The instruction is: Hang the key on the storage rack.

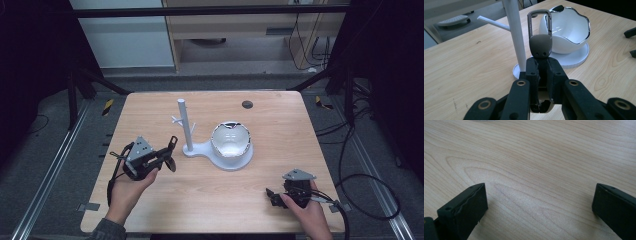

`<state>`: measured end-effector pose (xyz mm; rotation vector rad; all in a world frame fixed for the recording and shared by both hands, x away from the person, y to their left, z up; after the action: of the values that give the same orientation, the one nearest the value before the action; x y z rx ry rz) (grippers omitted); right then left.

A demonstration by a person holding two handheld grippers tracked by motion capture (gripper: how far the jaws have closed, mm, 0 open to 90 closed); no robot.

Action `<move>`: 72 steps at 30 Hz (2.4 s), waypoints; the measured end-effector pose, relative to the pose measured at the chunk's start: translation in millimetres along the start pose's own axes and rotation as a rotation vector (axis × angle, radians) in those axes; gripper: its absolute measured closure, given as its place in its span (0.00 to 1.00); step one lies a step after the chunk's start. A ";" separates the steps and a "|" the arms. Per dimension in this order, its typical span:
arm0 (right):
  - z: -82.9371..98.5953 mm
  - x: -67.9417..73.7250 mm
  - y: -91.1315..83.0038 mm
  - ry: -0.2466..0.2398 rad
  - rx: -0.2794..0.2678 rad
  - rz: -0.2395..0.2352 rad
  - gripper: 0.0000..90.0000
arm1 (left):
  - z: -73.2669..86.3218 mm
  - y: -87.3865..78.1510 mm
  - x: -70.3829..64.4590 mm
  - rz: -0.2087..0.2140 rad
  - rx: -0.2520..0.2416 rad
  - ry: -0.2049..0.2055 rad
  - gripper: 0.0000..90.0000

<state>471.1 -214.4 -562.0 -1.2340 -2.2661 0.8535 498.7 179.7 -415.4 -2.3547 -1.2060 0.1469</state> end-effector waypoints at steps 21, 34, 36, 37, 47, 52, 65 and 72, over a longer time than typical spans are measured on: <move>0.0 0.0 0.0 0.000 0.000 0.000 0.00 | -20.2 -5.9 10.5 -0.034 -0.041 -0.018 0.89; 0.0 0.0 0.0 0.000 0.000 0.000 0.01 | -26.5 -7.6 17.7 -0.050 -0.046 -0.021 0.89; -0.1 -0.2 0.0 -0.002 0.000 0.000 0.01 | -28.2 -7.1 18.9 -0.054 -0.050 -0.024 0.89; 0.0 0.0 0.0 0.000 0.000 0.000 0.01 | -28.8 -7.2 19.4 -0.056 -0.051 -0.024 0.89; 0.0 0.0 0.0 0.000 0.000 0.000 0.01 | -31.9 -3.8 24.5 -0.067 -0.048 -0.031 0.89; 0.0 0.0 0.0 0.000 0.000 0.000 0.01 | -33.4 -0.5 27.4 -0.068 -0.046 -0.038 0.89; 0.0 0.0 0.0 0.000 0.000 0.000 0.01 | -34.3 6.4 27.4 -0.064 -0.035 -0.046 0.89; 0.0 0.0 0.0 0.000 0.000 0.000 0.01 | -34.4 11.5 27.0 -0.063 -0.028 -0.043 0.89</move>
<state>471.1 -214.4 -562.0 -1.2341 -2.2662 0.8537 534.0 182.5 -387.4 -2.3460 -1.3090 0.1614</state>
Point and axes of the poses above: each handheld gripper's, and its own axes: y roughly forward along the jaws, z roughly out of its underside, x roughly to its left, the point moved 7 cm from there along y, roughly forward along the jaws, and after that the axes turned 6 degrees about -z, right-handed, at the moved point
